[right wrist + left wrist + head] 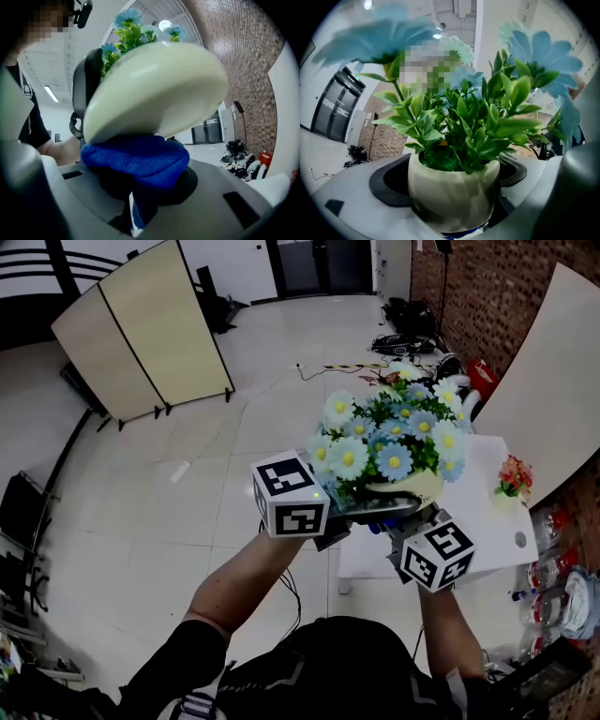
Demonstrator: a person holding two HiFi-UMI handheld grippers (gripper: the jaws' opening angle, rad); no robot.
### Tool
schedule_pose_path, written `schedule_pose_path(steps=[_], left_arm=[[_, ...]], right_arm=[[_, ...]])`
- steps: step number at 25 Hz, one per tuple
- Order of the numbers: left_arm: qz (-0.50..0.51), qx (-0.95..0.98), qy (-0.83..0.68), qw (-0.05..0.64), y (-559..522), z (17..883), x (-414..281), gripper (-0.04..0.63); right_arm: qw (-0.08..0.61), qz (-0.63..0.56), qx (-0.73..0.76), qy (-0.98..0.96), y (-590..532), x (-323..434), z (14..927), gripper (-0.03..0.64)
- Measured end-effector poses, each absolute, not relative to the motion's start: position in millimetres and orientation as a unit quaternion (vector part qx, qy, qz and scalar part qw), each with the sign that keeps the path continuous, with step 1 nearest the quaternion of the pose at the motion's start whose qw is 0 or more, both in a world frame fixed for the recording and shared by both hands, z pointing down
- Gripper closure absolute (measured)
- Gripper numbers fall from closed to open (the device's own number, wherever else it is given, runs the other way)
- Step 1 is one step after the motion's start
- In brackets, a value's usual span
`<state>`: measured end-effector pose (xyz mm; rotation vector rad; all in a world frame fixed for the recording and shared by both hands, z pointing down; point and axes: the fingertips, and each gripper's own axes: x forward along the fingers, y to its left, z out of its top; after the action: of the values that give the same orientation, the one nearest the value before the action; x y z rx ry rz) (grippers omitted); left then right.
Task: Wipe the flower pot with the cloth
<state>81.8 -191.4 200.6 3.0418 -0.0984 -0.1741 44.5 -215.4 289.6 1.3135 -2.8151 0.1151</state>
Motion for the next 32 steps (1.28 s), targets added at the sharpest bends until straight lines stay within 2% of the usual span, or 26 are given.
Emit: schedule_pose_path(steps=[7, 16, 20, 32], left_arm=[[-0.055, 0.996, -0.053, 0.036, -193, 202, 74, 0.063], [-0.031, 0.995, -0.095, 0.02, -217, 215, 55, 0.061], [-0.032, 0.995, -0.088, 0.029, -222, 226, 32, 0.063], [-0.01, 0.998, -0.065, 0.01, -221, 250, 40, 0.062]], right_arm=[[0.001, 0.035, 0.412, -0.911, -209, 48, 291, 0.528], [-0.028, 0.012, 0.472, -0.881, -193, 136, 270, 0.528], [-0.029, -0.001, 0.509, -0.861, -197, 148, 256, 0.528], [-0.024, 0.003, 0.526, -0.85, -192, 161, 257, 0.528]])
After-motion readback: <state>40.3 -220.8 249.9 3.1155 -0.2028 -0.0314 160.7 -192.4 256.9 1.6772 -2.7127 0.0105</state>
